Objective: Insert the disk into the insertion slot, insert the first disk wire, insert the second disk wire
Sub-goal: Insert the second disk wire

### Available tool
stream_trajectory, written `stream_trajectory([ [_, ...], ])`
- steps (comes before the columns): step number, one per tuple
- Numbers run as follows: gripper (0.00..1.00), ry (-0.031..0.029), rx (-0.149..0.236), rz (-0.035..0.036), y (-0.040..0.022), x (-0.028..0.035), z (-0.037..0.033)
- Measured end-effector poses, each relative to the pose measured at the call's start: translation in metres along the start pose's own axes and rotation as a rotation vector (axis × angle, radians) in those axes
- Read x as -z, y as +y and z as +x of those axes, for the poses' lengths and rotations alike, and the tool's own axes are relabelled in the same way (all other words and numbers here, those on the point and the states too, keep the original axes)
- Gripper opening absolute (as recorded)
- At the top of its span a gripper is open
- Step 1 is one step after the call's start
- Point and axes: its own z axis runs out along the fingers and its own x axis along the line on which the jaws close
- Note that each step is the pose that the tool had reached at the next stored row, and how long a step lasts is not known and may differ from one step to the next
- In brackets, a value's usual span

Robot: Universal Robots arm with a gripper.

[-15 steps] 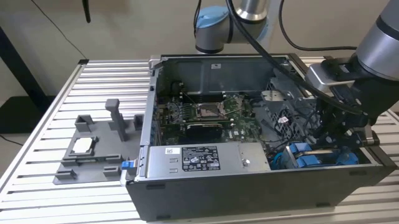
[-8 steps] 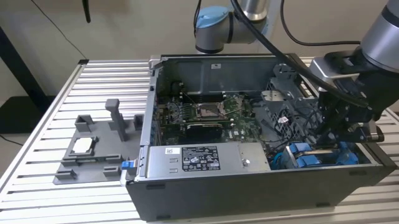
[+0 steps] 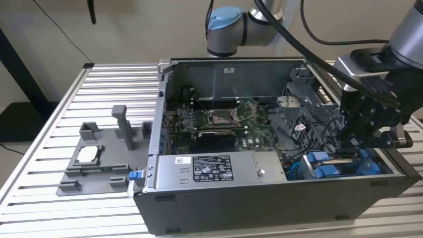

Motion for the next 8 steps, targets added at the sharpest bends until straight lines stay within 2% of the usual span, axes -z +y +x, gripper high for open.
stream_trajectory([
  [5,0.24,-0.0001,0.0,-0.0001,-0.0003,0.0069,-0.0008],
  [8,0.24,-0.0003,0.0,-0.0001,-0.0003,0.0072,-0.0009],
])
